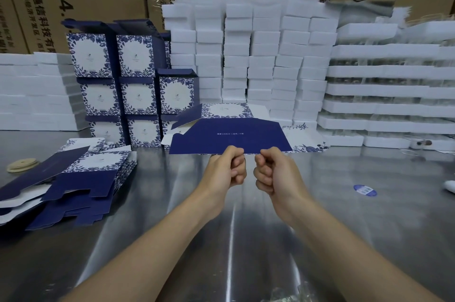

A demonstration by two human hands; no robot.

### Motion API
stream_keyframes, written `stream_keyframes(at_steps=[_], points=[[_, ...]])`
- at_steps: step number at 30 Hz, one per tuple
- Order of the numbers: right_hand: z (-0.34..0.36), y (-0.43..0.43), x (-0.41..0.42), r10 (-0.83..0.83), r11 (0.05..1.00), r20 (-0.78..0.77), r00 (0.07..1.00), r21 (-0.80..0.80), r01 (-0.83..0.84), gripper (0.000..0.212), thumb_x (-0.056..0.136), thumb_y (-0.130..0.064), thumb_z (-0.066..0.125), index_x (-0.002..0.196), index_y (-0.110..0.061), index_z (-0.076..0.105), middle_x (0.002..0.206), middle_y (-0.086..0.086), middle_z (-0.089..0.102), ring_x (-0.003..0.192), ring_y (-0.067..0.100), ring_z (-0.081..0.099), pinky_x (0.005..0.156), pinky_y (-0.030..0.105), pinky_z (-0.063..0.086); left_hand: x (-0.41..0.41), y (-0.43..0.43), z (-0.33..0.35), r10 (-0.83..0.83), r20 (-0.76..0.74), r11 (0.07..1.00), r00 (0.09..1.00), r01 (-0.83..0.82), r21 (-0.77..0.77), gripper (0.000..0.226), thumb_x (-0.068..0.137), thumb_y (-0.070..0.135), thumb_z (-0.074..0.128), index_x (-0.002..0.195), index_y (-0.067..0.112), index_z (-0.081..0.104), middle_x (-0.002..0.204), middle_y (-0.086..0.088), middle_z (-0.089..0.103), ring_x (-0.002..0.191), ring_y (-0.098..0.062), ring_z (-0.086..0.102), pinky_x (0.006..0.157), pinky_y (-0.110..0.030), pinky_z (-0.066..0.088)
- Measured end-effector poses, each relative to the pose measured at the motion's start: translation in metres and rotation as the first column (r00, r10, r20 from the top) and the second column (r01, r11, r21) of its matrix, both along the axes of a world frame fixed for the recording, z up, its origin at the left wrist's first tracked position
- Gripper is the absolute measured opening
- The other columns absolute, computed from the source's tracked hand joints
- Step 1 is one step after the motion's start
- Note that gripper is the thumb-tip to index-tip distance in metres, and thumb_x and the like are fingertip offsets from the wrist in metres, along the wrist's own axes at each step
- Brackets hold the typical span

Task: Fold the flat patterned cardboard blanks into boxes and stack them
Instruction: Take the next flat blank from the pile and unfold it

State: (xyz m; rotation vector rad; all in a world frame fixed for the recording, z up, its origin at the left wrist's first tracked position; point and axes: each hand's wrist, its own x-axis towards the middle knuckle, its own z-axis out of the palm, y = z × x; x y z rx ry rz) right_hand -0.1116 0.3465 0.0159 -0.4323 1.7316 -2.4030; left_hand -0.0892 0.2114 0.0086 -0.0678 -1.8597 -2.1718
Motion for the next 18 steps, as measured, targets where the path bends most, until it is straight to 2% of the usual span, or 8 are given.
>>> stream_keyframes(at_steps=[2, 4, 7, 9, 13, 18], points=[[0.001, -0.001, 0.001, -0.028, 1.000, -0.018, 0.999, 0.004, 0.028, 0.036, 0.102, -0.015, 0.045, 0.066, -0.016, 0.046, 0.052, -0.005, 0.026, 0.046, 0.012, 0.021, 0.043, 0.023, 0.021, -0.001, -0.001, -0.001, -0.015, 0.009, 1.000, 1.000, 0.015, 0.009, 0.039, 0.084, 0.041, 0.061, 0.054, 0.025, 0.042, 0.057, 0.001, 0.028, 0.054, -0.016, 0.033, 0.056, -0.025, 0.038], [0.002, -0.001, 0.002, -0.050, 0.999, -0.023, 0.999, -0.001, 0.049, 0.036, 0.102, -0.014, 0.044, 0.066, -0.016, 0.045, 0.051, -0.005, 0.026, 0.044, 0.011, 0.021, 0.041, 0.022, 0.021, -0.001, -0.002, 0.000, -0.015, 0.012, 0.999, 1.000, 0.014, 0.053, 0.046, 0.090, 0.046, 0.063, 0.053, 0.027, 0.045, 0.057, 0.002, 0.029, 0.052, -0.015, 0.033, 0.052, -0.022, 0.038], [0.005, 0.002, 0.000, -0.103, 0.994, -0.006, 0.995, -0.042, 0.103, 0.035, 0.100, -0.012, 0.044, 0.065, -0.016, 0.044, 0.051, -0.005, 0.027, 0.043, 0.011, 0.020, 0.040, 0.021, 0.020, -0.004, -0.006, 0.002, 0.070, 0.039, 0.980, 0.997, -0.076, 0.186, 0.059, 0.101, 0.049, 0.059, 0.049, 0.027, 0.046, 0.054, 0.005, 0.030, 0.045, -0.012, 0.034, 0.045, -0.020, 0.037], [0.007, 0.005, -0.002, -0.158, 0.986, -0.001, 0.987, -0.050, 0.158, 0.034, 0.098, -0.012, 0.045, 0.064, -0.016, 0.043, 0.052, -0.005, 0.028, 0.044, 0.012, 0.019, 0.040, 0.022, 0.020, -0.007, -0.012, 0.003, 0.149, 0.051, 0.959, 0.988, -0.157, 0.236, 0.056, 0.104, 0.046, 0.059, 0.054, 0.027, 0.043, 0.053, 0.006, 0.029, 0.043, -0.012, 0.033, 0.043, -0.019, 0.034], [0.007, 0.009, -0.006, -0.199, 0.979, 0.015, 0.980, -0.029, 0.199, 0.032, 0.095, -0.016, 0.047, 0.063, -0.017, 0.044, 0.053, -0.005, 0.026, 0.046, 0.014, 0.018, 0.040, 0.023, 0.019, -0.011, -0.017, 0.001, 0.211, -0.001, 0.965, 0.978, -0.208, 0.159, 0.046, 0.108, 0.033, 0.055, 0.068, 0.022, 0.036, 0.053, 0.009, 0.029, 0.045, -0.010, 0.031, 0.045, -0.018, 0.031], [0.005, 0.010, -0.010, -0.136, 0.991, 0.094, 0.986, 0.029, 0.134, 0.033, 0.099, -0.031, 0.053, 0.070, -0.017, 0.057, 0.057, -0.003, 0.036, 0.046, 0.012, 0.030, 0.041, 0.022, 0.025, -0.010, -0.016, 0.002, 0.205, -0.070, 0.975, 0.976, -0.197, 0.105, 0.050, 0.110, 0.036, 0.054, 0.066, 0.023, 0.034, 0.055, 0.007, 0.029, 0.048, -0.009, 0.030, 0.046, -0.017, 0.031]])
